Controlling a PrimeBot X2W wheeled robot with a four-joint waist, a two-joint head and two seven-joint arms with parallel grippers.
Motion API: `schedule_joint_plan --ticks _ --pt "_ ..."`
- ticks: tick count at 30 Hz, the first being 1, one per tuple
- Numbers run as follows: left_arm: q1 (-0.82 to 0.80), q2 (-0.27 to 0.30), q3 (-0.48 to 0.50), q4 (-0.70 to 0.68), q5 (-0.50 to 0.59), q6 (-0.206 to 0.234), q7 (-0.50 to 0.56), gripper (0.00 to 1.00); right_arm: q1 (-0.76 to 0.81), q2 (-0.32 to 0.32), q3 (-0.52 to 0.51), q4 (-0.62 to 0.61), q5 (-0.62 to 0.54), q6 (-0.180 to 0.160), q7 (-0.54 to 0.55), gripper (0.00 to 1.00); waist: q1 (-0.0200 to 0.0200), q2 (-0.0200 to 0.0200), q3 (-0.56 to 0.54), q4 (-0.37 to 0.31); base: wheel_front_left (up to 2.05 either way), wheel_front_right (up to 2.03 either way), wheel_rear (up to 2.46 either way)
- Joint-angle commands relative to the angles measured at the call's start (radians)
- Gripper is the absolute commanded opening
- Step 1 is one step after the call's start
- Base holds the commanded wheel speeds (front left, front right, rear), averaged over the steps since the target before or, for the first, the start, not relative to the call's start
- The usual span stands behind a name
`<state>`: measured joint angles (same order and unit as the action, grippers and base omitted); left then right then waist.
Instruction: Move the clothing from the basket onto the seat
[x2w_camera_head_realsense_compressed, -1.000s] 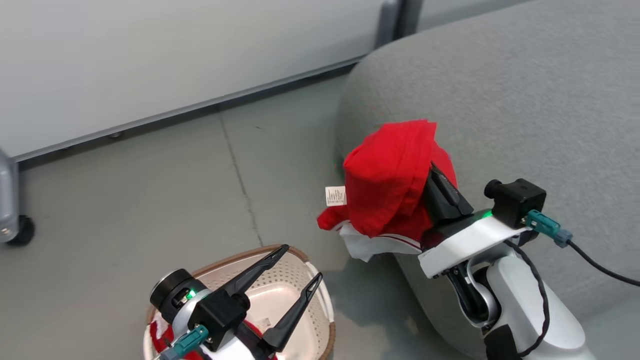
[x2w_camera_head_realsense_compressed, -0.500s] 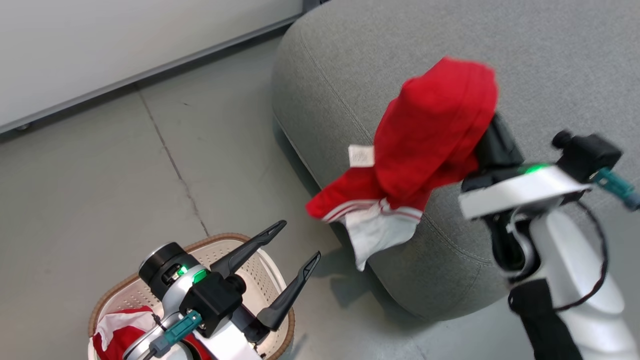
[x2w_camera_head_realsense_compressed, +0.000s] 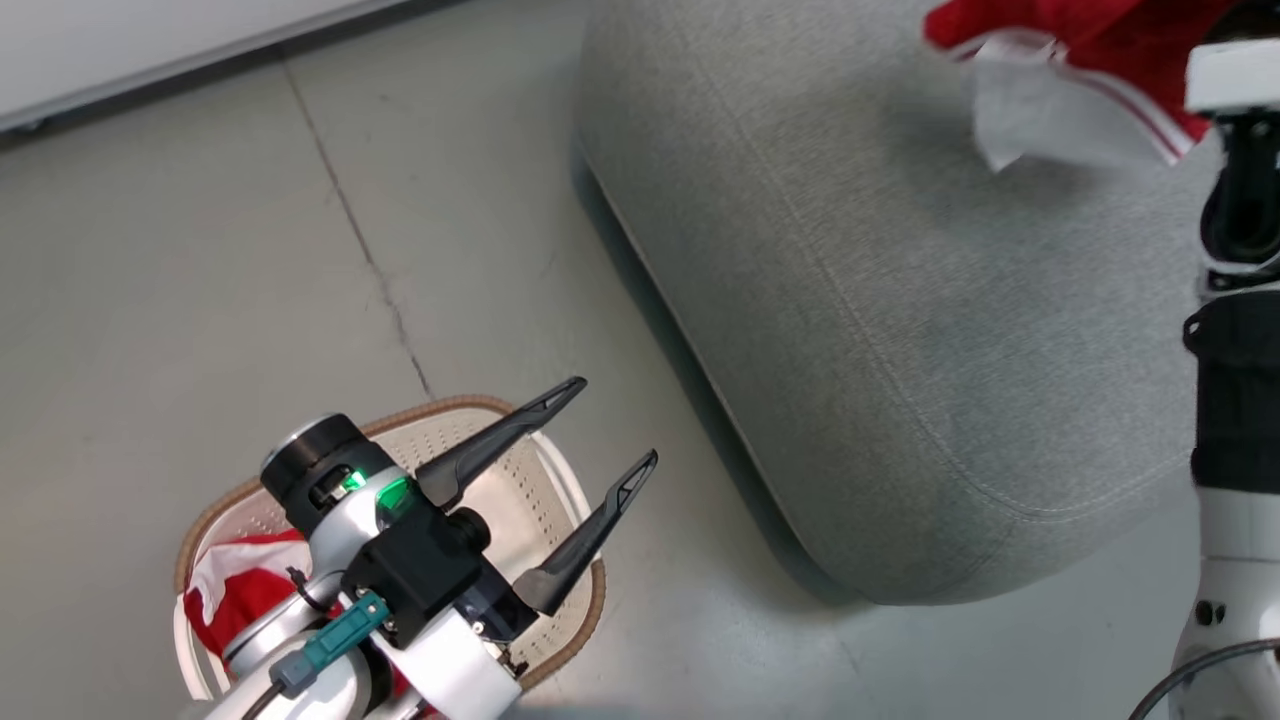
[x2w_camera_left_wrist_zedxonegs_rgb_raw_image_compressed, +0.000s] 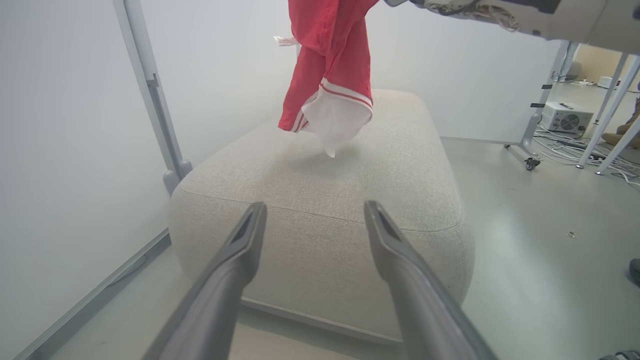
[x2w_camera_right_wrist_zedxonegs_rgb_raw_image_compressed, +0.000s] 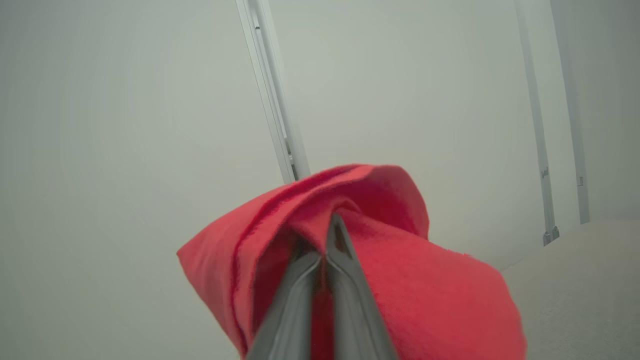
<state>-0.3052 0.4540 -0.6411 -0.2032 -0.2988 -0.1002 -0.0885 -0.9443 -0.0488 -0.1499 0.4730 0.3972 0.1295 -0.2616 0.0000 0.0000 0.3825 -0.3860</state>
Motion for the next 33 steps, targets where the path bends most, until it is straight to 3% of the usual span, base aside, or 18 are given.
schedule_joint_plan --ticks 1,7,13,14,17,25,33 --pt "-0.021 0.009 0.008 -0.012 0.005 -0.004 0.002 1.0 -0.014 -0.002 -0.023 0.017 -0.026 0.002 -0.004 0.0 0.0 0.0 0.045 0.032 0.0 0.0 0.0" --pt "-0.06 0.047 0.013 -0.046 0.011 -0.011 0.004 1.0 -0.035 -0.004 -0.114 0.117 -0.075 0.002 -0.004 0.0 0.0 0.0 0.138 0.07 0.0 0.0 0.0" --pt "-0.093 0.071 -0.003 -0.056 0.012 -0.019 -0.002 1.0 0.01 -0.006 -0.266 0.252 -0.135 0.002 -0.004 0.0 0.0 0.0 0.197 0.103 0.0 0.0 0.0" --pt "-0.096 0.075 -0.003 -0.054 0.01 -0.02 -0.004 1.0 0.014 -0.003 -0.28 0.274 -0.138 0.002 -0.004 0.1 0.0 0.0 0.203 0.106 0.0 0.0 0.0" --pt "-0.096 0.084 0.0 -0.045 0.003 -0.019 -0.011 1.0 0.032 -0.006 -0.316 0.303 -0.159 0.002 -0.004 1.0 0.0 0.0 0.21 0.107 0.0 0.0 0.0" --pt "-0.081 0.073 -0.002 -0.01 -0.012 -0.012 -0.032 1.0 0.101 -0.005 -0.336 0.32 -0.206 0.002 -0.004 1.0 0.0 0.0 0.164 0.103 0.0 0.0 0.0" --pt "-0.039 0.039 0.018 0.05 -0.048 0.036 -0.073 1.0 0.256 -0.004 -0.283 0.238 -0.214 0.002 -0.004 1.0 0.0 0.0 0.058 0.115 0.0 0.0 0.0"
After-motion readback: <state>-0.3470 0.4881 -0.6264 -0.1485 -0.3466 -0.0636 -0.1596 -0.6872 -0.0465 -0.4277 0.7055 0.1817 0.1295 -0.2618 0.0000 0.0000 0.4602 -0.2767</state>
